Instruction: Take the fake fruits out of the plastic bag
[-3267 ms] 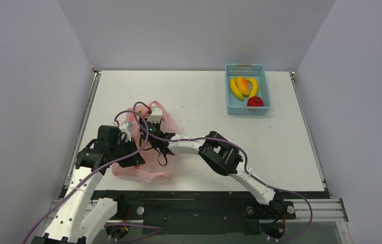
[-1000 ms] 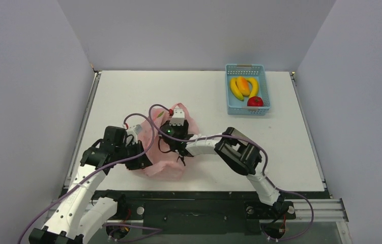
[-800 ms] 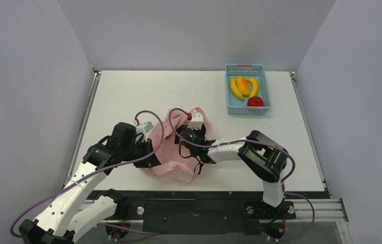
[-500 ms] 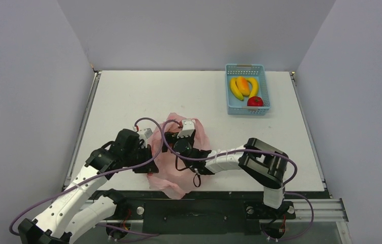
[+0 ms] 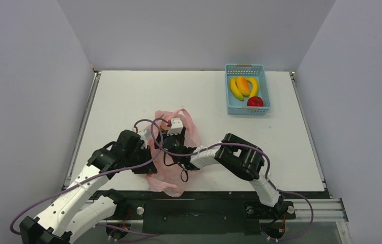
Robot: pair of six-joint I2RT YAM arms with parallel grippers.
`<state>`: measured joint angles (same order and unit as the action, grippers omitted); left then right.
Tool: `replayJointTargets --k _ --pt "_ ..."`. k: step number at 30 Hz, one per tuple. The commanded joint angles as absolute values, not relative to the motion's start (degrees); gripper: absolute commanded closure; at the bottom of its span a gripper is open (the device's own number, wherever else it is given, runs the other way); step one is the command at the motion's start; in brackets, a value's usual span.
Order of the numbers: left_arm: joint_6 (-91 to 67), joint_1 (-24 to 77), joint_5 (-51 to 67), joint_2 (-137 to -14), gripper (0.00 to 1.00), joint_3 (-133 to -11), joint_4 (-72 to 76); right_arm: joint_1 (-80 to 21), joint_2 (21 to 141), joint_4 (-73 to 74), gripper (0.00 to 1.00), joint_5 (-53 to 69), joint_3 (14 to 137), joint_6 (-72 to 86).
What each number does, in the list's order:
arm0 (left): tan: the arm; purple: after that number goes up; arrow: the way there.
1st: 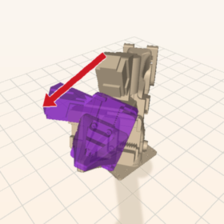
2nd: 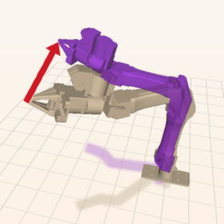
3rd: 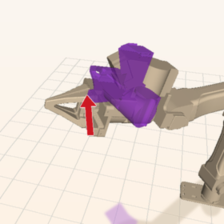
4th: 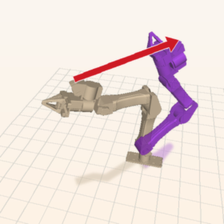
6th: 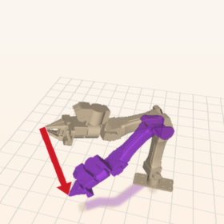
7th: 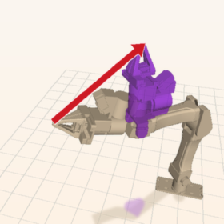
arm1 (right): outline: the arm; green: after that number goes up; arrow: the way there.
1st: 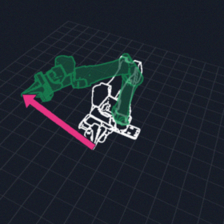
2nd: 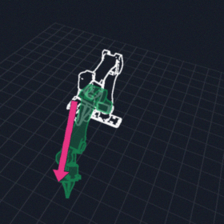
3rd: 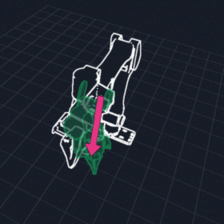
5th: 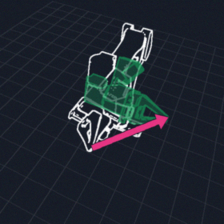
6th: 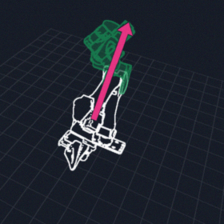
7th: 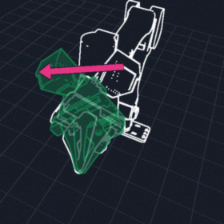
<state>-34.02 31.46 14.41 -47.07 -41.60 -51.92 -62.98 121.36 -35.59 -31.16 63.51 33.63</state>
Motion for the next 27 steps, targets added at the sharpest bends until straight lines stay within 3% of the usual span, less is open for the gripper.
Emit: replayJointTargets --k 1,9,15,20,22,25,27 --pt "-34.1 31.7 14.2 -46.9 1.00 -42.2 -49.9 -62.8 125.0 -34.9 0.17 -31.2 71.2 33.0" --pt "-34.0 31.8 14.1 -46.8 1.00 -42.1 -49.9 -63.1 132.1 -25.4 0.17 -34.3 82.1 34.6" --pt "-34.1 31.8 14.1 -46.0 1.00 -41.7 -50.2 -63.1 139.5 -11.3 0.27 -34.1 94.9 35.7" --pt "-34.5 31.8 13.2 -45.2 1.00 -41.5 -50.4 -62.0 134.4 -17.4 0.47 -33.8 87.7 35.9" --pt "-34.7 31.7 12.6 -45.3 1.00 -41.7 -50.5 -61.3 131.4 -18.5 0.59 -31.9 85.1 35.1" --pt "-35.1 31.7 11.6 -45.2 1.00 -41.8 -50.9 -60.3 125.1 -21.6 0.78 -24.6 79.5 32.8" --pt "-35.5 31.7 10.7 -45.1 1.00 -42.0 -51.1 -59.7 121.7 -22.3 0.84 -19.8 76.7 31.9"
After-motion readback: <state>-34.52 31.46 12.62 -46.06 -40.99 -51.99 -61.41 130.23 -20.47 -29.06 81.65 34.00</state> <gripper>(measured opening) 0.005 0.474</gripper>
